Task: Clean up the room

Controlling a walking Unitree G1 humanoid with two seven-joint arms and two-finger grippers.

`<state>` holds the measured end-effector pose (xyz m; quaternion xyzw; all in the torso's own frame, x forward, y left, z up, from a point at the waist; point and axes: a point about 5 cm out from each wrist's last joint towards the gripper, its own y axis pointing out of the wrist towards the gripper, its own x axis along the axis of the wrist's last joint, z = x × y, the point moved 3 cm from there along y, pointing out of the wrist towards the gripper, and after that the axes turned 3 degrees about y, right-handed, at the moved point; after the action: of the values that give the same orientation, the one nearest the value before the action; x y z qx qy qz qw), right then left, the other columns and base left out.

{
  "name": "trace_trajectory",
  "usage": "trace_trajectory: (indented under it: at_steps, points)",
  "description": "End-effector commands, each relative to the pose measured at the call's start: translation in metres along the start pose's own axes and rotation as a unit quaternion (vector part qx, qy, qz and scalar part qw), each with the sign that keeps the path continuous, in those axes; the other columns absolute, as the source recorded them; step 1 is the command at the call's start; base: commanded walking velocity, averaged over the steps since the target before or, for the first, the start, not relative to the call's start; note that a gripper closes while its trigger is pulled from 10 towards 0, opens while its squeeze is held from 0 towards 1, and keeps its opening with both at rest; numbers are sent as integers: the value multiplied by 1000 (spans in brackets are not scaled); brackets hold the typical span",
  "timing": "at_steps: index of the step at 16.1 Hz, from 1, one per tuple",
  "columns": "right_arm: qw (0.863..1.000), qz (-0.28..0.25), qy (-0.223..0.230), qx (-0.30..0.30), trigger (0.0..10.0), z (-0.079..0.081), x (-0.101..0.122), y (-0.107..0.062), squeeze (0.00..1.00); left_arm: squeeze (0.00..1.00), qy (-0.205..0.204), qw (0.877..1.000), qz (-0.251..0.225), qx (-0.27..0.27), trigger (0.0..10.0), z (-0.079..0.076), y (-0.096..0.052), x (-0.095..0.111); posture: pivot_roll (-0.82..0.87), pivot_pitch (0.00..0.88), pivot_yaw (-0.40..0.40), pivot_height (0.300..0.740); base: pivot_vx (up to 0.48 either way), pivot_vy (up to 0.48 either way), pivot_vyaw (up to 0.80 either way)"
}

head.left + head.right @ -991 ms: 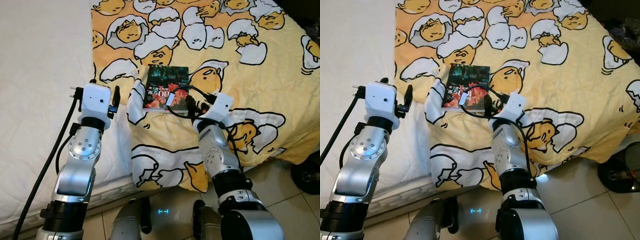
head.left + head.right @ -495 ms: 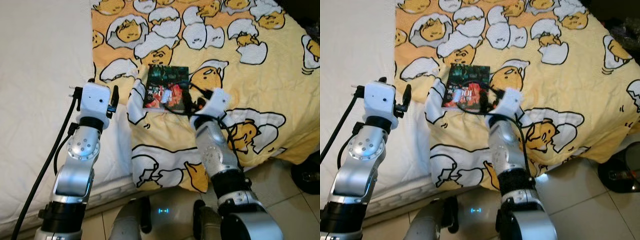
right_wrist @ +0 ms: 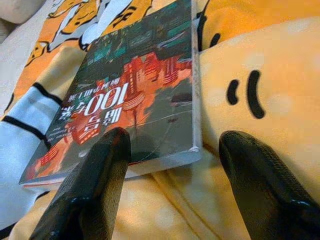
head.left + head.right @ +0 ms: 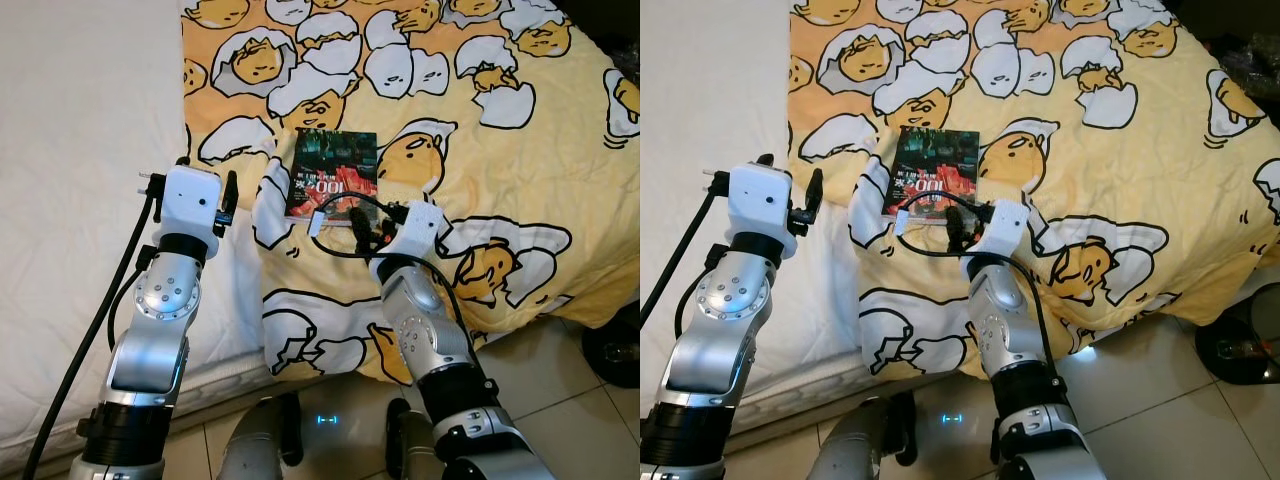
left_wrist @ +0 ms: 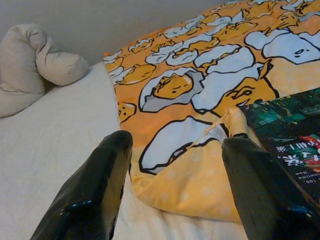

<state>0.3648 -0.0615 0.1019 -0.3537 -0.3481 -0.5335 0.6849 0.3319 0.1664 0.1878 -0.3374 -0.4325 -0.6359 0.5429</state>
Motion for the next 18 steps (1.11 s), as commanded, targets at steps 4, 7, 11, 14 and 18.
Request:
trace_trajectory:
  at_steps: [4,7,11,14,18]
  points:
    - [994,44,93,47,10000,64,-34,-3,0,0,13,1000,-3,-6,10000,-1,-4,0,87,292,60,723,0,0,0]
    - [991,55,117,37,10000,60,-34,2,0,0,40,999,-19,-27,10000,-5,-5,3,90,293,61,723,0,0,0]
    - [991,50,120,45,10000,64,-30,6,0,0,74,993,-52,-72,10000,-14,-8,12,94,296,63,723,0,0,0]
    - [991,42,114,53,10000,67,-26,9,0,0,86,992,-60,-73,10000,-14,-8,13,95,294,62,723,0,0,0]
    - [991,39,112,60,10000,71,-22,12,0,0,42,986,-45,-154,10000,-36,-16,8,96,295,61,723,0,0,0]
